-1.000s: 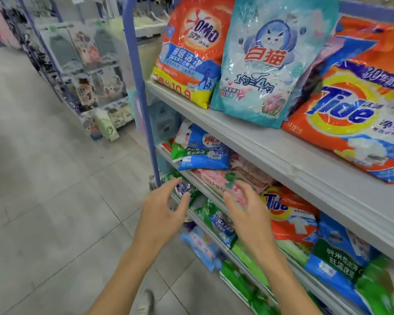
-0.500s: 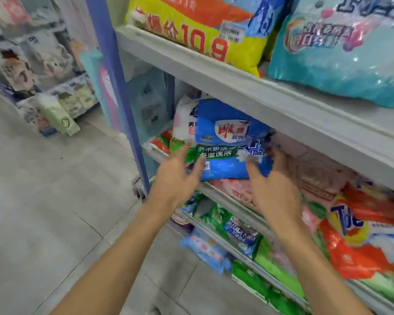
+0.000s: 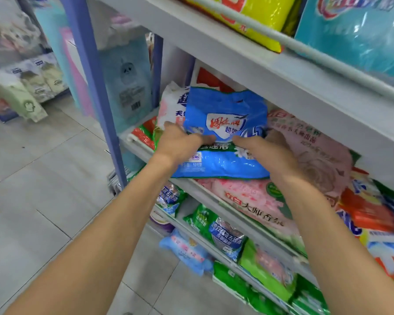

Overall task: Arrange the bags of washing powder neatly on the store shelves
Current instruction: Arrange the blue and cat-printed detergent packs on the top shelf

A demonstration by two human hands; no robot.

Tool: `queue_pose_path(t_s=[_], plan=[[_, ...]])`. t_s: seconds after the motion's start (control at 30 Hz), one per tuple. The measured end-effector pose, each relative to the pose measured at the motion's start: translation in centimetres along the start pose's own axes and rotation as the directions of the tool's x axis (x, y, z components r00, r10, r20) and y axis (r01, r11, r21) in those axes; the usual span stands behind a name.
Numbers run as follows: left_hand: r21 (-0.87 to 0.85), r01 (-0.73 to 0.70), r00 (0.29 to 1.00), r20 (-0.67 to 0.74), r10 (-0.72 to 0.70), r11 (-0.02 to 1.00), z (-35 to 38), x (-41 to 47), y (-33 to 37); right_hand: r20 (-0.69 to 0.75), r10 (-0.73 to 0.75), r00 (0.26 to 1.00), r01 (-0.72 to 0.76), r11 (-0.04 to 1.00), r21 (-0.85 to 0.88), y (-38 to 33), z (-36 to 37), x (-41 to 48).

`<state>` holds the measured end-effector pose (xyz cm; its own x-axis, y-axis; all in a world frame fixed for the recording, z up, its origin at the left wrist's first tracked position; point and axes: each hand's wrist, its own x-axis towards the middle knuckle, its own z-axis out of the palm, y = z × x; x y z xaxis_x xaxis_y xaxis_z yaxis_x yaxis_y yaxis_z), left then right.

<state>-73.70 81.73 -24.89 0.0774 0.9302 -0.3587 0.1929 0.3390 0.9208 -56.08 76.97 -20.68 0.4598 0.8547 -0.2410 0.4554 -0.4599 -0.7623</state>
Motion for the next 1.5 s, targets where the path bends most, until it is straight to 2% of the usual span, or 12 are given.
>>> queue_pose_path(t_s=[0.07, 0.13, 0.23, 0.33, 0.43, 0.53, 0.7, 0.83, 1.03, 1.23, 1.37, 1.5], plan=[[-0.195, 0.111, 0.986, 0.142, -0.084, 0.975, -0.9, -1.3, 0.2, 0.063, 0.038, 0.997, -0.048, 0.983, 0.180, 0.1, -0.6, -1.3], [-0.310, 0.218, 0.951, 0.279, -0.131, 0.925, -1.5, -3.1, 0.2, 0.129, 0.062, 0.990, -0.098, 0.949, 0.299, 0.9, -0.9, -3.1], [-0.417, 0.247, 0.925, 0.369, -0.086, 0.875, -2.2, -6.0, -0.6, 0.250, 0.110, 0.962, -0.217, 0.865, 0.453, 2.1, -0.9, -6.8], [-0.509, 0.235, 0.905, 0.425, 0.004, 0.828, -3.3, -8.9, -1.5, 0.183, 0.104, 0.978, -0.183, 0.848, 0.497, 3.1, -1.5, -10.2], [-0.503, 0.238, 0.899, 0.439, 0.009, 0.831, -4.5, -12.1, -1.9, 0.239, 0.045, 0.970, -0.187, 0.765, 0.616, 3.4, -2.3, -14.4], [-0.488, 0.264, 0.892, 0.452, -0.018, 0.832, -5.2, -15.9, -2.4, 0.321, -0.001, 0.947, -0.222, 0.721, 0.657, 4.1, -3.3, -18.5], [-0.428, 0.291, 0.882, 0.467, -0.067, 0.856, -4.7, -21.5, -1.7, 0.359, 0.152, 0.921, -0.361, 0.683, 0.636, 5.7, -5.8, -23.4], [-0.394, 0.255, 0.885, 0.464, -0.049, 0.883, -1.5, -25.1, 1.5, 0.276, 0.189, 0.942, -0.332, 0.631, 0.701, 7.1, -9.3, -26.7], [-0.334, 0.230, 0.803, 0.596, 0.016, 0.914, 5.6, -31.3, 4.7, 0.133, 0.238, 0.962, -0.246, 0.547, 0.800, 10.8, -17.5, -32.7], [-0.295, 0.122, 0.712, 0.691, 0.123, 0.948, 14.3, -39.2, 7.7, -0.100, 0.249, 0.963, -0.037, 0.492, 0.870, 15.3, -26.3, -40.1], [-0.273, 0.141, 0.659, 0.743, 0.115, 0.952, 20.4, -44.5, 9.7, -0.280, 0.264, 0.923, 0.140, 0.447, 0.883, 17.7, -32.0, -44.3], [-0.299, 0.105, 0.615, 0.769, 0.175, 0.948, 25.9, -49.5, 11.4, -0.429, 0.296, 0.853, 0.258, 0.476, 0.841, 19.9, -37.2, -47.7]])
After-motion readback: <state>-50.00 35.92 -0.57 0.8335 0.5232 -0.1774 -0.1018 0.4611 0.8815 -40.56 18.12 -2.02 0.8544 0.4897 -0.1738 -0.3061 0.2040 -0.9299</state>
